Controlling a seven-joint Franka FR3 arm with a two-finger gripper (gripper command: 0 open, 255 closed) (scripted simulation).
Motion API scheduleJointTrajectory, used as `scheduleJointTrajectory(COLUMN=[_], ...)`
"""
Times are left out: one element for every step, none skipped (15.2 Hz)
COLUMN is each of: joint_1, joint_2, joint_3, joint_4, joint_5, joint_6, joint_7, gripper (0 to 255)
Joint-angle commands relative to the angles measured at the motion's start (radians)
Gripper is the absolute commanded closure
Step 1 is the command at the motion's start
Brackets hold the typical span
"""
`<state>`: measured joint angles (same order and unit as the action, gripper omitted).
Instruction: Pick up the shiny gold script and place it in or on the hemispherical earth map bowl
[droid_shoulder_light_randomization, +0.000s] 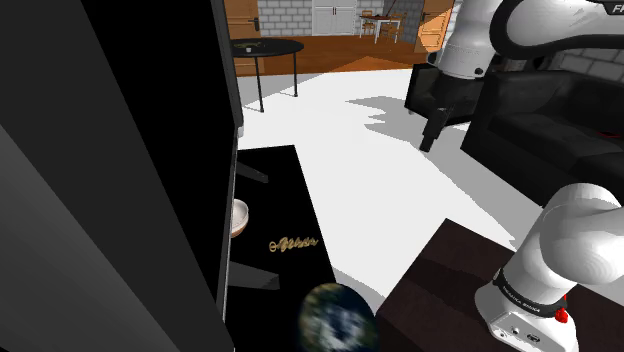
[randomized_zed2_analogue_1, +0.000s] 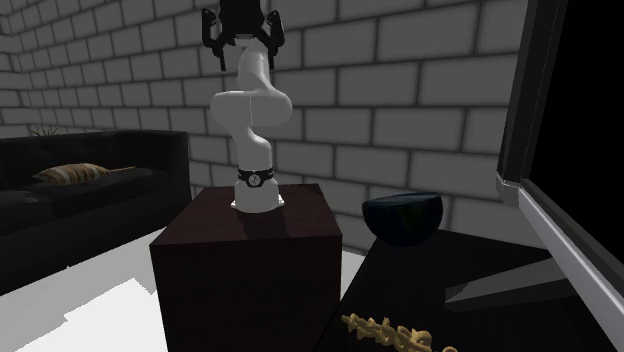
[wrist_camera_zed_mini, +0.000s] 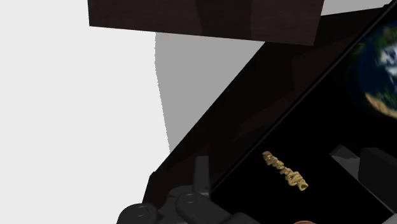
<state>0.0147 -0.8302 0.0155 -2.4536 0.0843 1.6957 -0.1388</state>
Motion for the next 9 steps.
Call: scheduleJointTrajectory(joint_1=[0.0, 0.007, 0.013, 0.02, 0.026, 0.032, 0.039, 0.044, 0.05], joint_2=[0.0, 0.025, 0.052, 0.079, 0.108, 0.138, 0.169, 0.201, 0.234], joint_3=[0.0, 0.006, 0.012, 0.018, 0.024, 0.03, 0.036, 0.042, 0.048], joint_4=[0.0, -0.01, -0.018, -0.025, -0.031, -0.035, -0.039, -0.04, -0.041], joint_5=[0.0, 0.002, 0.004, 0.006, 0.008, 0.009, 0.01, 0.011, 0.012], joint_6=[0.0, 0.034, 0.068, 0.102, 0.135, 0.168, 0.202, 0.234, 0.267], joint_7=[0.0, -0.007, -0.013, -0.02, -0.027, -0.033, -0.039, -0.045, -0.051], gripper=[0, 0, 0, 0, 0, 0, 0, 0, 0])
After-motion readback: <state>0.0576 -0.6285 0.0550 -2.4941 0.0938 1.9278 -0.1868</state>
